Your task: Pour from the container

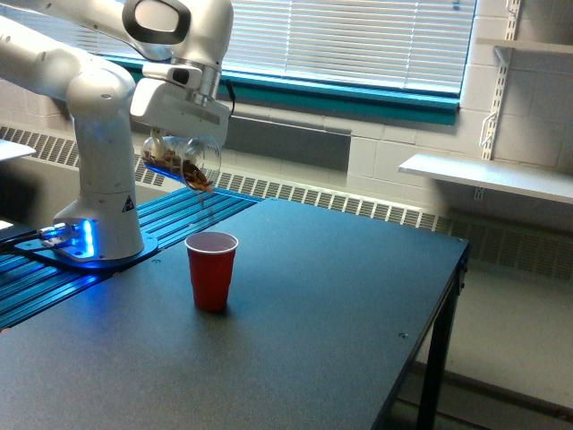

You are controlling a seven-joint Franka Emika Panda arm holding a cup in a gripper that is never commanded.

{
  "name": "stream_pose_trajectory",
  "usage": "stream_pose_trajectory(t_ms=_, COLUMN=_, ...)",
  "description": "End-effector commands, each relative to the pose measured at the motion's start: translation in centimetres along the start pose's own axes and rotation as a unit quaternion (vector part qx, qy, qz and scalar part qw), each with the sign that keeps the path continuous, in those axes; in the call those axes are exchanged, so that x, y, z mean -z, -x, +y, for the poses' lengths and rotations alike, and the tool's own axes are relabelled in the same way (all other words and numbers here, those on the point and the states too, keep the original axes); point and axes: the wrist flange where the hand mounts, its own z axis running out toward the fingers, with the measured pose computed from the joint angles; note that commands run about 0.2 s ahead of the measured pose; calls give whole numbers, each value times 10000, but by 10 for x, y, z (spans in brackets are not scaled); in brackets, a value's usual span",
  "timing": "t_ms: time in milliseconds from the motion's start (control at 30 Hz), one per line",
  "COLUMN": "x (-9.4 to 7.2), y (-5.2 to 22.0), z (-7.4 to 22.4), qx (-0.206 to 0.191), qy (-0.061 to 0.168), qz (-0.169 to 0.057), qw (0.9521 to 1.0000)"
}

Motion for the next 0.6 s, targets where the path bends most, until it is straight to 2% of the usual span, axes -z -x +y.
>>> stream_pose_trajectory(t_ms=33, x=-9, y=18, z=-7, qx=183, qy=146, qz=56, qw=9997)
stream_pose_trajectory(t_ms=600, x=-12, y=25, z=-10, qx=244, qy=270, qz=67, qw=9993)
